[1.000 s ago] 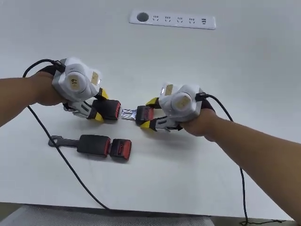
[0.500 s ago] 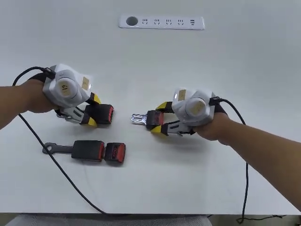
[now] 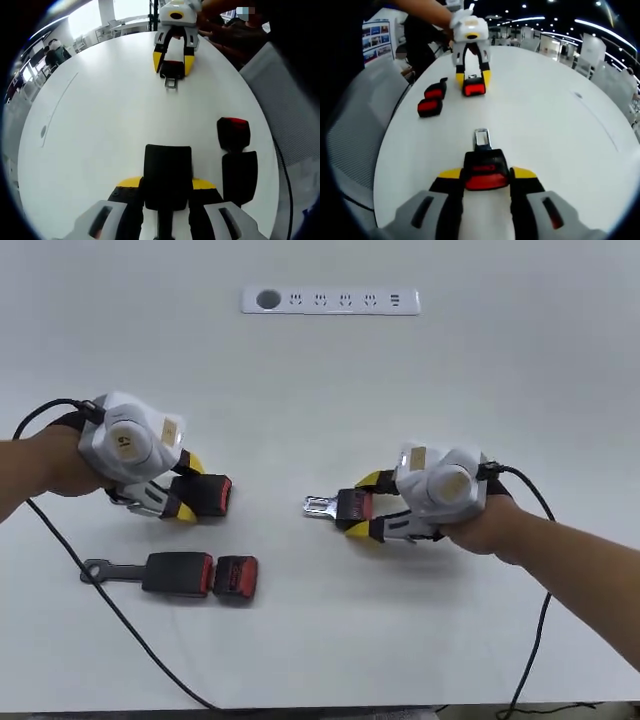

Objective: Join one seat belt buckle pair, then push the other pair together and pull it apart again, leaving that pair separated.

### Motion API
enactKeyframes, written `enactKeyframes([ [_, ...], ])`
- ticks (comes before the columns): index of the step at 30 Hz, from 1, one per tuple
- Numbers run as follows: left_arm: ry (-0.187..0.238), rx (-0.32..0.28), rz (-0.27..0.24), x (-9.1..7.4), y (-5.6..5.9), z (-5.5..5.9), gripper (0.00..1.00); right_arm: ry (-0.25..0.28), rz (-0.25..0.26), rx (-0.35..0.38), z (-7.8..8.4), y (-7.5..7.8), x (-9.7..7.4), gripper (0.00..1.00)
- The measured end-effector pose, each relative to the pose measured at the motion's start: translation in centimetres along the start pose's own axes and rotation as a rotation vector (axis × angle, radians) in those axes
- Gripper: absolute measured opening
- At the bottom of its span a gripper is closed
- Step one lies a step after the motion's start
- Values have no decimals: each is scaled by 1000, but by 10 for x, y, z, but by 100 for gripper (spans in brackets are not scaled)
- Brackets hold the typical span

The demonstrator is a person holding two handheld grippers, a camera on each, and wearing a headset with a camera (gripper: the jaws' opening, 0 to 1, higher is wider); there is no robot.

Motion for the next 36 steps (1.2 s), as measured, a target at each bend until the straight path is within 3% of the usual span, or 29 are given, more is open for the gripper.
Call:
enactKeyframes([
  [3, -1, 0, -3, 0, 0, 0, 35, -6, 5, 17, 10, -2, -10, 37],
  [12, -14, 8, -5, 0, 1, -2, 35, -7, 4, 26, 13, -3, -17, 38],
  [16, -54, -6, -16, 0, 1, -6, 36, -29, 6, 23, 9, -5, -15, 40],
  [17, -57, -8, -8, 0, 2, -7, 40, -13, 4, 20, 9, -7, -16, 44],
  [19, -53, -10, -34, -4, 3, -9, 50, 73, 37, 25, 1, -8, -19, 52],
  [24, 40, -130, -137, -23, 2, -15, 62, 115, 150, 99, -4, -4, -28, 66],
  [26, 66, -200, -197, -32, 5, -13, 67, 144, 210, 139, -7, -4, -34, 67],
  [27, 98, -274, -258, -39, 6, -12, 71, 160, 264, 167, -8, -3, -39, 65],
  [30, 220, -407, -391, -56, 9, -11, 81, 210, 340, 248, -11, -6, -46, 71],
  [31, 258, -445, -423, -62, 14, -11, 83, 229, 360, 269, -12, -9, -48, 75],
  [33, 267, -505, -470, -69, 24, -6, 87, 232, 362, 315, -11, -15, -50, 80],
  [36, 330, -602, -534, -80, 43, 2, 92, 229, 398, 332, -12, -27, -53, 86],
])
Point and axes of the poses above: the centre of the closed fingertips' face, and the gripper's own axes: x roughly forward along the fingers, y roughly to its right, z roughly out of its underside, the point moved 8 cm from there along -x, roughly backward along the fingers, and after that the axes turned 2 degrees about y, right-handed, at the moved point
